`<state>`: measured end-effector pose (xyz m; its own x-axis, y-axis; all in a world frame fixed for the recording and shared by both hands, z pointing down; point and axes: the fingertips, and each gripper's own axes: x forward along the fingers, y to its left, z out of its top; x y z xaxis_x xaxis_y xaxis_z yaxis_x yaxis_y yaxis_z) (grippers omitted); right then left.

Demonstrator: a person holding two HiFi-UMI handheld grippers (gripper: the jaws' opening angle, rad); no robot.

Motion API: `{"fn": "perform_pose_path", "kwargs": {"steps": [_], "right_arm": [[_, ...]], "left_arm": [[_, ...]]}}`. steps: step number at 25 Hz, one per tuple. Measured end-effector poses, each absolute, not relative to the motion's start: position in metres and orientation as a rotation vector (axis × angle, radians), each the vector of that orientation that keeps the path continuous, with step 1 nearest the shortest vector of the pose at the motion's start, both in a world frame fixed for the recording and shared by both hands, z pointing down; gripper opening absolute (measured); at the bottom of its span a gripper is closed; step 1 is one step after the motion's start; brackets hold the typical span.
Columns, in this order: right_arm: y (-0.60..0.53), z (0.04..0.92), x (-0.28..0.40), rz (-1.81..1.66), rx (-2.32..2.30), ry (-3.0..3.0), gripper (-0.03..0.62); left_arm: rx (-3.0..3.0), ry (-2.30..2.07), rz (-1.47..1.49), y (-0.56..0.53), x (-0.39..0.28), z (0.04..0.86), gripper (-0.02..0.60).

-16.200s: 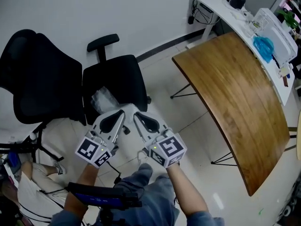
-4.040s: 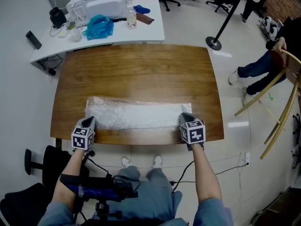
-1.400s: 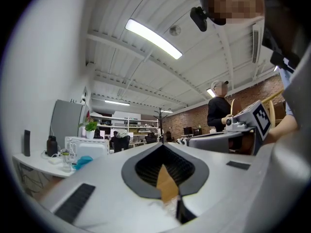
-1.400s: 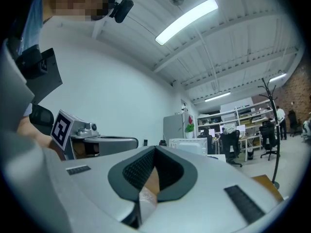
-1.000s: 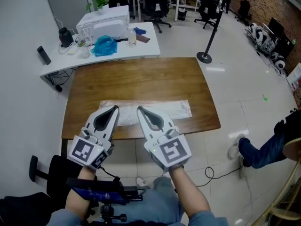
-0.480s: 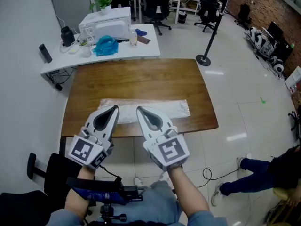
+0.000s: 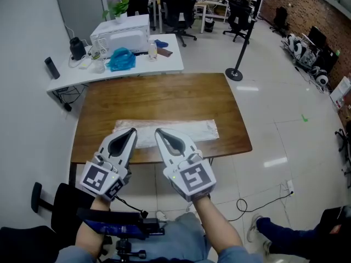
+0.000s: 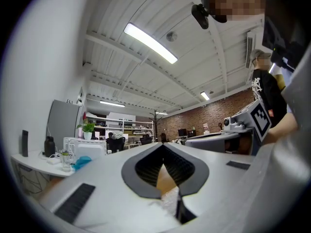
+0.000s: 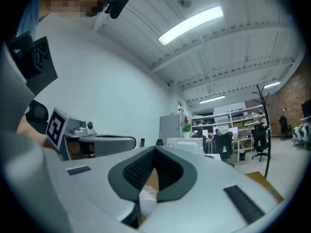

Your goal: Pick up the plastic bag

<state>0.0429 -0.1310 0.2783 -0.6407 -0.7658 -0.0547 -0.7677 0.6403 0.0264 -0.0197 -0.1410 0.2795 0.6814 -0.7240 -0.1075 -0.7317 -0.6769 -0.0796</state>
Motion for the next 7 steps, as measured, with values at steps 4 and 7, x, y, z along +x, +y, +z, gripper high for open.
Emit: {"fn": "perform_pose_path", "kwargs": {"steps": [4, 7], "right_arm": [[-0.1296, 0.2782, 0.0424, 0.075, -1.316, 2.816, 0.002], [-0.1296, 0.2792, 0.0421, 0.067, -1.318, 2.820, 0.002]], "left_arm": [[-2.806, 1.179, 0.076, -0.1354, -0.0122, 0.2764, 0.011], [-2.822, 1.162, 0.065, -0.1326, -0.0088, 0.2742, 0.011]]}}
